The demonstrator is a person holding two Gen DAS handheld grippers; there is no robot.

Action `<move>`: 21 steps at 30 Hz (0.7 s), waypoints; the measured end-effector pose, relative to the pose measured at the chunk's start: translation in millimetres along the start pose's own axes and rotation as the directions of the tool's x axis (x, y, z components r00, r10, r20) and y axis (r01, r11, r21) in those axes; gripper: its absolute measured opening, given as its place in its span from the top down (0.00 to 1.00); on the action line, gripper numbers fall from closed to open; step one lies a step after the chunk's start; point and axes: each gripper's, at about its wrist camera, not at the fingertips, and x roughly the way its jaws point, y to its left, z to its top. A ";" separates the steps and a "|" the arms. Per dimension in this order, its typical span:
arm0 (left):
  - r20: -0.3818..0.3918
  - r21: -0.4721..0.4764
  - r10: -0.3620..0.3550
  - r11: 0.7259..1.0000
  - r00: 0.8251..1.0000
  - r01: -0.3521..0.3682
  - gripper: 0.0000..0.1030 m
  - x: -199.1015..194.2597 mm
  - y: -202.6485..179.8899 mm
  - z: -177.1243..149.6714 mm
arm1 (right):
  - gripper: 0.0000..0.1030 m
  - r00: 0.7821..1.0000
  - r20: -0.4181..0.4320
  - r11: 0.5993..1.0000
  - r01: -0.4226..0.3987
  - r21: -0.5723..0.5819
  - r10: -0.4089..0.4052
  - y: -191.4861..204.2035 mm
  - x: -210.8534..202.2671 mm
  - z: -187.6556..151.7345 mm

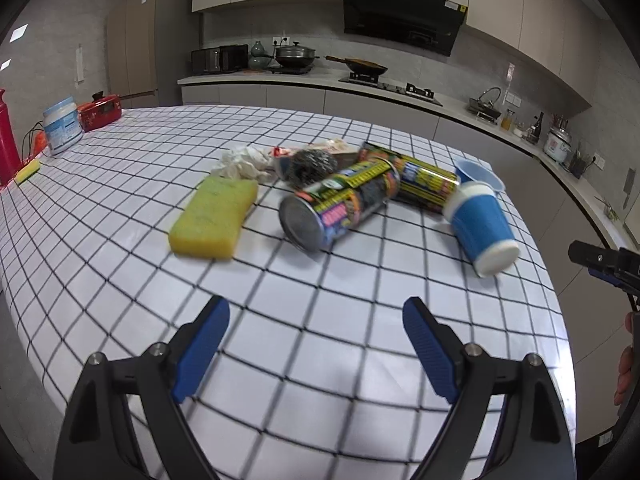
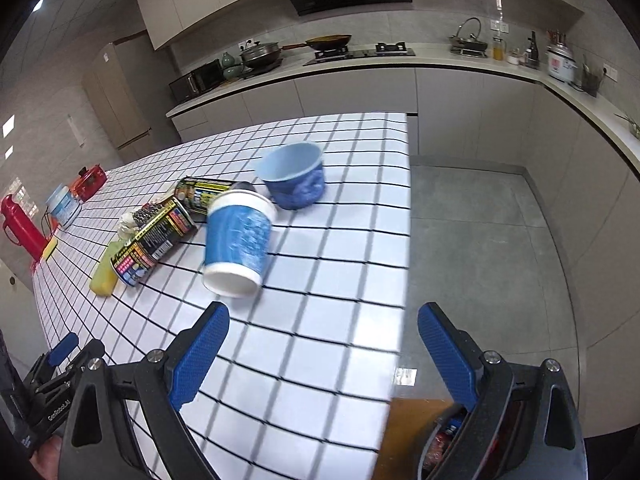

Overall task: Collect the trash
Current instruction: 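Reach the left tool to the green coconut can while the right tool approaches the blue cup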

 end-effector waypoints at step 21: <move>-0.056 0.127 -0.144 0.981 0.988 0.150 0.13 74.3 9.2 62.4 | 0.06 0.995 -0.087 0.999 0.037 -0.006 -0.038 63.7 105.6 38.4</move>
